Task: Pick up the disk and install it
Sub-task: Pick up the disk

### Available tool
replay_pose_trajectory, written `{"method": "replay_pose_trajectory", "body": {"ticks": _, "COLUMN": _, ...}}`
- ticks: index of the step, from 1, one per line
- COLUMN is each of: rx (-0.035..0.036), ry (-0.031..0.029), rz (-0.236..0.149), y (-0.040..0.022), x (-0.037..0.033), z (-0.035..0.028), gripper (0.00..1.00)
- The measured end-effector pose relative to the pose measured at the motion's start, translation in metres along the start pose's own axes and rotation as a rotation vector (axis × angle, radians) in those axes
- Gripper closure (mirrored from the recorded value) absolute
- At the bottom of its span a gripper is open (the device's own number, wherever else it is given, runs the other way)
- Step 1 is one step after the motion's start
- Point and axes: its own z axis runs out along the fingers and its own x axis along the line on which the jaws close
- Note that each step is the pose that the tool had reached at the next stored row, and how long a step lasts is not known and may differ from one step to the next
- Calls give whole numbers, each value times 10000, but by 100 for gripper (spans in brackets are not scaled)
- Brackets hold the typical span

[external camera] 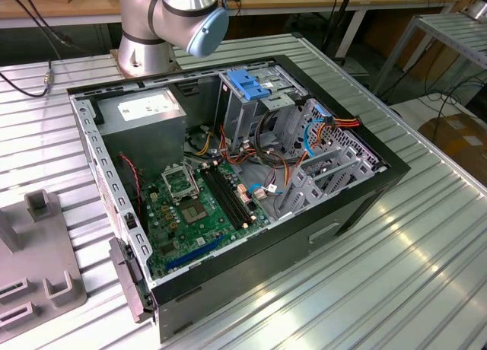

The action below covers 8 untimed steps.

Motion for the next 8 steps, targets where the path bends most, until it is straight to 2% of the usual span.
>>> {"method": "replay_pose_trajectory", "body": {"ticks": 5, "rx": -17, "ry": 41, "rz": -923, "y": 0, "x": 0, "z": 2, "gripper": 90}}
{"method": "replay_pose_trajectory", "body": {"ticks": 7, "rx": -32, "ry": 77, "rz": -1743, "y": 0, "x": 0, "z": 3, "gripper": 90}}
{"method": "replay_pose_trajectory", "body": {"ticks": 8, "rx": -38, "ry": 88, "rz": -2001, "y": 0, "x": 0, "z": 3, "gripper": 90}}
